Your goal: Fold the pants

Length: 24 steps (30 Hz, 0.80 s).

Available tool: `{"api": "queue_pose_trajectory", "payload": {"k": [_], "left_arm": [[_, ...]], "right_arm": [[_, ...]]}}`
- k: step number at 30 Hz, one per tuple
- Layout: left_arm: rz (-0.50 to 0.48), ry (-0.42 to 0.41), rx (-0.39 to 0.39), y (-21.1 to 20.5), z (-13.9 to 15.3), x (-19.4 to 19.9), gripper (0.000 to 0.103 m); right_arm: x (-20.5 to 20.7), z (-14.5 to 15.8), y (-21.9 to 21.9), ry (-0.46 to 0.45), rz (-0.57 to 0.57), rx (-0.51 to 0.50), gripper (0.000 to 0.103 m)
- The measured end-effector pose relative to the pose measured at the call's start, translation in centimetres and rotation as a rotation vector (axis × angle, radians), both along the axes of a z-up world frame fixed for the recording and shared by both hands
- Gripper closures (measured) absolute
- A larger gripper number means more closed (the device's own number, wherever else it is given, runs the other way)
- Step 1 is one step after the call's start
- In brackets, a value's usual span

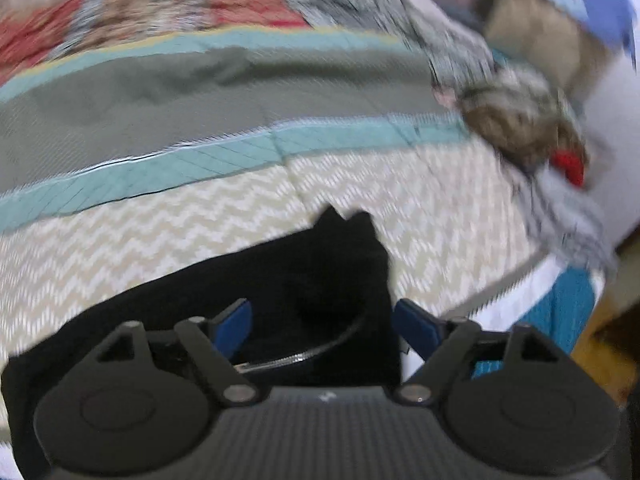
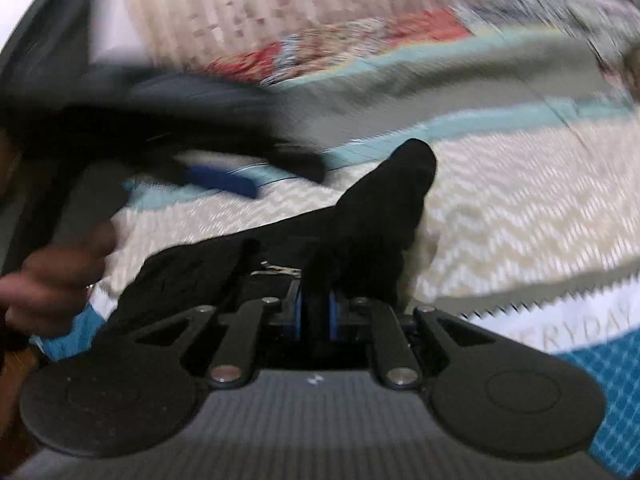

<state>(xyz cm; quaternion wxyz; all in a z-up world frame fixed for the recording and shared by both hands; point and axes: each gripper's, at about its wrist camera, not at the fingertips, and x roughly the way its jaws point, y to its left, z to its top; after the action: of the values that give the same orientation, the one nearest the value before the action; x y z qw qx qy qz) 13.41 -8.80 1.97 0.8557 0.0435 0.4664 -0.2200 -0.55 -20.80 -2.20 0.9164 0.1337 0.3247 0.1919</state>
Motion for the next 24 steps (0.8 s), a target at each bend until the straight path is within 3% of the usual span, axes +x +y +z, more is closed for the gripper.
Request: {"api": "queue_pose_trajectory", "payload": {"k": [2, 3, 4, 7, 10, 12, 13, 14, 21, 24], "left_arm": [[-0.028, -0.003, 0.090, -1.6, -1.0, 0.1, 0.036], [-0.028, 0.003, 0.129, -1.8, -1.9, 0.3, 0.066], [-0.029, 0.032, 0.126, -1.5, -2.6, 0.5, 0.089], [0.014, 0.069, 0.010, 1.0, -2.6, 0.8, 0.090], [0.051, 0.072, -0.068, 3.3, -1.5, 0.8, 0.090], [0.059, 0.073, -0.115, 5.3, -0.5, 0.7, 0.090], [0.064, 0.072, -0.137, 6.4, 0.0, 0.6, 0.090], [0.071, 0.072, -0.153, 7.1, 0.5, 0.6, 0.090], [0.206, 0.005, -0.298, 19.0, 4.2, -0.7, 0.090], [0.298, 0.000, -0.298, 24.1, 3.8, -1.8, 0.090]], "right_arm": [[-0.3, -0.2, 0.6, -0.023, 0.026, -0.022, 0.088], [-0.7, -0.2, 0.7, -0.032, 0.035, -0.020, 0.088], [-0.9, 0.0, 0.7, -0.039, 0.041, -0.017, 0.088], [-1.3, -0.4, 1.0, -0.052, 0.043, -0.022, 0.081], [-1.9, -0.7, 0.6, -0.064, 0.042, 0.005, 0.049], [-1.8, -0.9, 1.3, -0.056, 0.073, -0.046, 0.055], [-1.6, -1.0, 1.8, -0.040, 0.092, -0.057, 0.084], [-1.4, -0.8, 2.2, -0.026, 0.119, -0.039, 0.090], [-0.2, 4.4, 8.6, -0.072, 0.337, 0.035, 0.091], [0.5, 5.2, 13.3, -0.062, 0.443, 0.039, 0.091]]}}
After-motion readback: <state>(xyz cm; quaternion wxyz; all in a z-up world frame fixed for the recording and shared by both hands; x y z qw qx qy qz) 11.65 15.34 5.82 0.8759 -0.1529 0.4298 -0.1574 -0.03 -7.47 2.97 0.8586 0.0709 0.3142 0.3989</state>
